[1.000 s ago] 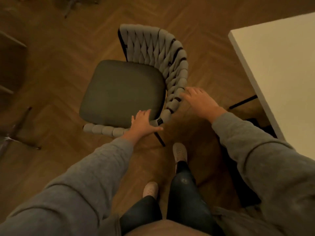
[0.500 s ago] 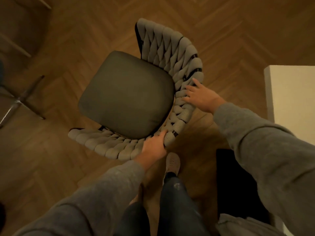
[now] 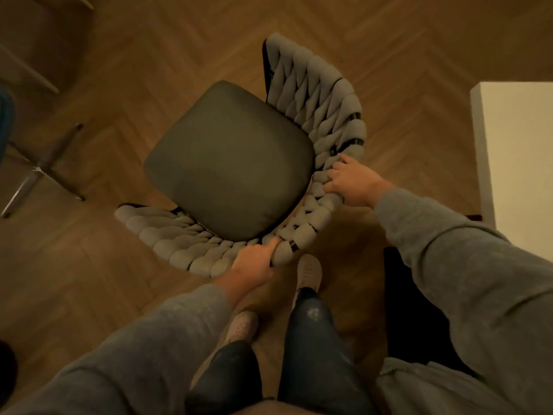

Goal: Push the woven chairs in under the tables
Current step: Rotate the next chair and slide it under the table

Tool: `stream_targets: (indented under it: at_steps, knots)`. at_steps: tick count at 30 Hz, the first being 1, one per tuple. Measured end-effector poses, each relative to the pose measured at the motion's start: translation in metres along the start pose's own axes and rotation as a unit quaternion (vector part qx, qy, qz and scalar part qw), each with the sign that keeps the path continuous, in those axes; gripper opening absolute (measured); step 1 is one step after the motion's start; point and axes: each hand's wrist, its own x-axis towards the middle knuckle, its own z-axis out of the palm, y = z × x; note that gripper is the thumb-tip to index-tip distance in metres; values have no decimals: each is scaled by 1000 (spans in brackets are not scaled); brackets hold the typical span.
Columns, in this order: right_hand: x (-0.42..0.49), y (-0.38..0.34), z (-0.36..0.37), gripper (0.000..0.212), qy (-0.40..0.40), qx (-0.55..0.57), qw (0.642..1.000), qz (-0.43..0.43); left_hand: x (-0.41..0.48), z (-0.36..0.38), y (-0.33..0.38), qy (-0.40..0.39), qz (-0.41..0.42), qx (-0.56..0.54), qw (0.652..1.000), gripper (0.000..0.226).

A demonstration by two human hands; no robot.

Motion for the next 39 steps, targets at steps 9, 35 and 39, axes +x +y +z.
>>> stream_targets:
  at_steps: [9, 35, 39]
  knots:
    - [-38, -181, -9, 36, -33, 73, 992, 99, -105, 35, -96, -48, 106, 109, 987, 64]
    - [-102, -468, -10, 28, -75, 191, 959, 196, -282, 122, -212, 0, 141, 302, 943, 40]
    - [-112, -518, -14, 20, -54, 229, 948, 212, -296, 129, -236, -22, 185, 325, 927, 33]
